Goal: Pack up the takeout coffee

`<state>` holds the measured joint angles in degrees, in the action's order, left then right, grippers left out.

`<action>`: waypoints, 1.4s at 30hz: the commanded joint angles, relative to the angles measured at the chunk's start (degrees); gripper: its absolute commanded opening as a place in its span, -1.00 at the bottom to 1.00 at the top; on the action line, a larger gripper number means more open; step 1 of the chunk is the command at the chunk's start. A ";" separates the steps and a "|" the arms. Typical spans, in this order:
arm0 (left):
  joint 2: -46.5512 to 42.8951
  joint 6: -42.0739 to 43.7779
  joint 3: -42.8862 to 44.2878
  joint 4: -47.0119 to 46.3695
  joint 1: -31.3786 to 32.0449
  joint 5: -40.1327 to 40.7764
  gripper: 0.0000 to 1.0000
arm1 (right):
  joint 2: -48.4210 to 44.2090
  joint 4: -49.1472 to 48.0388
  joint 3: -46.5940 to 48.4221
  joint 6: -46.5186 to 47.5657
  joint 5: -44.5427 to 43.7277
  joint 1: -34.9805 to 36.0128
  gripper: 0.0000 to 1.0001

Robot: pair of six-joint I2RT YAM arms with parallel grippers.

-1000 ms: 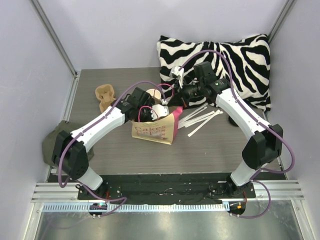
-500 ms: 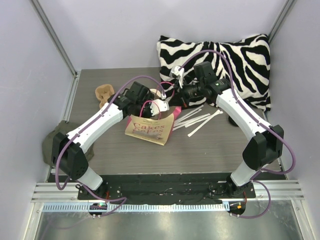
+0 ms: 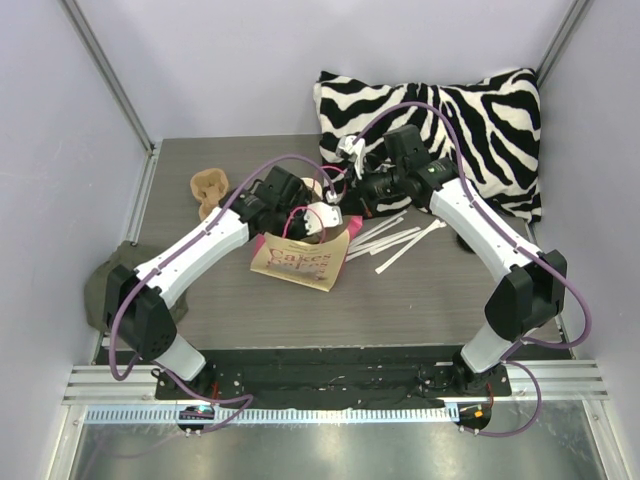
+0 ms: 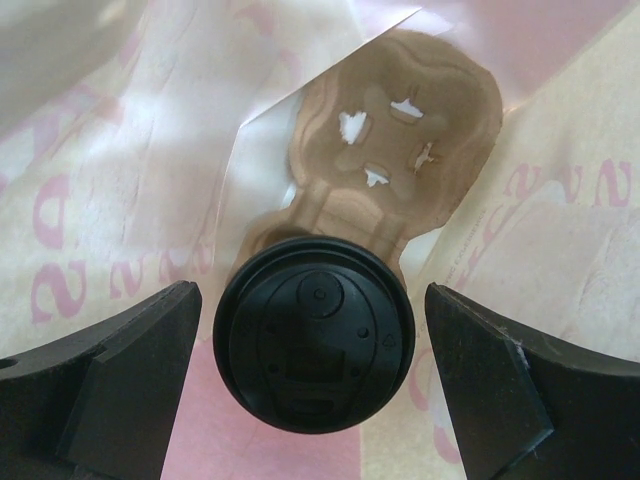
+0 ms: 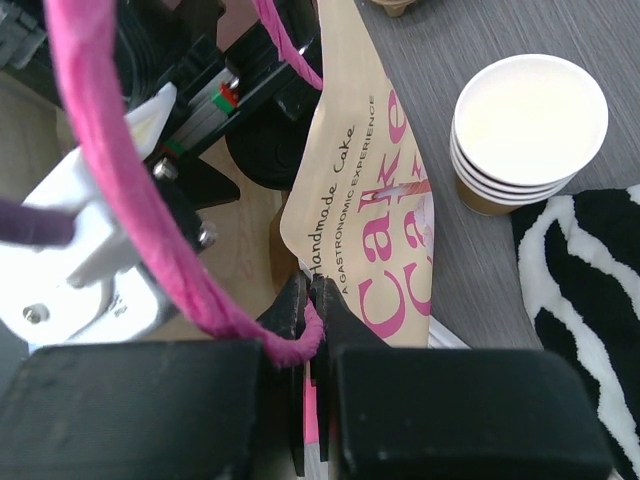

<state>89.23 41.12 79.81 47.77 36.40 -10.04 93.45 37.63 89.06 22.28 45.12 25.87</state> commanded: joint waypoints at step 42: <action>-14.17 14.42 -8.89 -6.37 1.74 -16.59 0.99 | -2.83 3.77 0.94 5.58 -5.13 1.90 -0.98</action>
<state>77.49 53.60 70.35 41.41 37.80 -22.46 92.16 39.13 89.80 25.63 43.70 27.73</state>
